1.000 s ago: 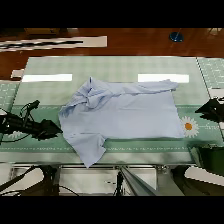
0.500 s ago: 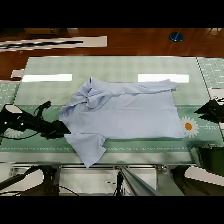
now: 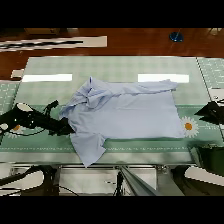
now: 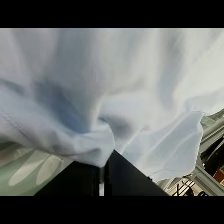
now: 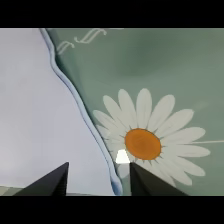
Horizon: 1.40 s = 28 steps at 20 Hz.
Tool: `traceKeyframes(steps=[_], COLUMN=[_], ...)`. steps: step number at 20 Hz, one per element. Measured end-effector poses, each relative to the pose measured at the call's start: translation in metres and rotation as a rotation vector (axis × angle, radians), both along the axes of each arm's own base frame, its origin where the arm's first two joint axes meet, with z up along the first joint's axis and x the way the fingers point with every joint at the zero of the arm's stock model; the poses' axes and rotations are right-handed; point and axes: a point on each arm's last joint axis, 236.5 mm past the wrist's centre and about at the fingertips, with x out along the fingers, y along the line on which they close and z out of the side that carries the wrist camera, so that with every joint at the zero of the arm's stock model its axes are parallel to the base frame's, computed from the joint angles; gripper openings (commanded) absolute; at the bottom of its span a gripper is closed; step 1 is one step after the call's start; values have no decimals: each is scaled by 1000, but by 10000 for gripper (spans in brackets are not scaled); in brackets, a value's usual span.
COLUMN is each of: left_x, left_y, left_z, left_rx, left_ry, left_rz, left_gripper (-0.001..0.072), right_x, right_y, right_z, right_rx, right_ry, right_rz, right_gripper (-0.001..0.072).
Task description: Fold the shirts.
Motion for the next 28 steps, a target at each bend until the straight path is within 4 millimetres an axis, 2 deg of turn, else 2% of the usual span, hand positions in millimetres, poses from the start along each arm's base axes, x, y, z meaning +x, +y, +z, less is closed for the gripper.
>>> traceKeyframes(steps=[2,6,11,15,17,18,19,20,21,24,25,26,27,28], left_x=[0,-1,-2,-2,-2,-2,-2,-2,-2,1,6,19,43,56], left_y=[0,1,1,1,1,1,1,1,1,3,3,8,14,11], left_z=[0,-1,-1,-1,-1,-1,-1,-1,-1,0,4,8,17,39], left_rx=[0,2,4,4,5,5,4,4,4,10,14,35,71,53], left_ry=[2,5,4,4,4,4,3,1,1,-27,-54,-116,-219,-285], left_rz=[-2,-6,-9,-11,-11,-11,-12,-15,-16,-27,-32,-31,-10,-9], left_gripper=[27,27,27,27,27,27,27,27,27,24,24,25,25,24], right_x=[-16,-41,-54,-56,-50,-46,-42,-38,-34,-29,-23,-13,1,20], right_y=[-1,10,32,61,79,84,91,94,97,115,126,136,143,148], right_z=[-8,-25,-41,-55,-60,-62,-64,-67,-70,-64,-52,-37,-17,8], right_rx=[15,95,151,168,172,162,156,141,128,162,208,252,286,311], right_ry=[42,89,101,118,118,117,117,110,106,87,55,4,-69,-171], right_rz=[-13,-57,-43,15,38,43,47,54,59,95,102,100,100,88], right_gripper=[489,487,487,484,407,405,301,90,34,34,33,34,33,34])
